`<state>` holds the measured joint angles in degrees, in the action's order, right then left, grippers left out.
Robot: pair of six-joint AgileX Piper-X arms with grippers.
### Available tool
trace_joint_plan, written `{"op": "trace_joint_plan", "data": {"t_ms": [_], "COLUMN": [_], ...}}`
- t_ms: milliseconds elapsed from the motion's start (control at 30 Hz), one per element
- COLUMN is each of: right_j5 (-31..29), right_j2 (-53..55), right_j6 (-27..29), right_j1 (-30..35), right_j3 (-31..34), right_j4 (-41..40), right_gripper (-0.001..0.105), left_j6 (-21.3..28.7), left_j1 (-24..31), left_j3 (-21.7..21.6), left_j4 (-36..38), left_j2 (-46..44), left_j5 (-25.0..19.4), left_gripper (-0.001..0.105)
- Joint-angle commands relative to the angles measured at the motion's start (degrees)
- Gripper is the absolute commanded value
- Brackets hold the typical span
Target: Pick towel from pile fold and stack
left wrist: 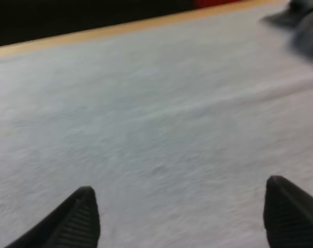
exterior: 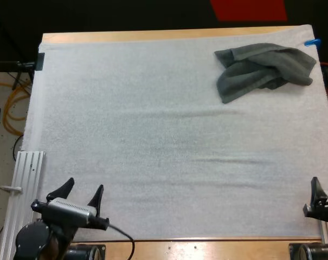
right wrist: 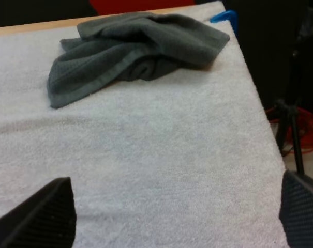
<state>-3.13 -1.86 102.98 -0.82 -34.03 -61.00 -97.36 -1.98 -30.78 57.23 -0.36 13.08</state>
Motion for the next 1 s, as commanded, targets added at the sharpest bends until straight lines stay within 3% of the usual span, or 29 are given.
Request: {"op": "trace_joint_plan", "data": {"t_ms": [0,200,400,567,767,967], "right_j5": [0.0,2.3,11.3,14.1,12.5,10.9], "right_j2": [-1.8,-13.1,-26.5,-38.3,-56.2,-74.4], "right_j6": [-0.2,-0.2,-0.2,-0.2,-1.4,-0.7], "right_j1": [0.0,0.0,0.0,0.0,0.0,0.0], "right_j3": [-1.9,-10.9,-18.4,-21.6,-25.6,-35.1], "right_j4": [-0.2,0.4,1.8,7.7,18.2,21.0], "right_gripper": [0.078,0.078,0.078,0.078,0.078,0.078], "left_j6": [-1.1,-1.3,-1.3,-1.4,-1.4,-1.4], "left_j1": [0.0,-0.9,-4.6,-7.5,-7.6,-7.6], "left_j3": [-1.5,-8.3,-15.8,-19.9,-20.5,-20.5], "left_j4": [-1.0,-2.3,-3.5,-3.8,-3.9,-4.0], "left_j2": [0.3,13.3,25.3,31.2,34.0,34.0], "left_j5": [2.4,13.0,23.9,24.7,24.7,24.7], "left_gripper": [0.064,0.064,0.064,0.064,0.064,0.064]}}
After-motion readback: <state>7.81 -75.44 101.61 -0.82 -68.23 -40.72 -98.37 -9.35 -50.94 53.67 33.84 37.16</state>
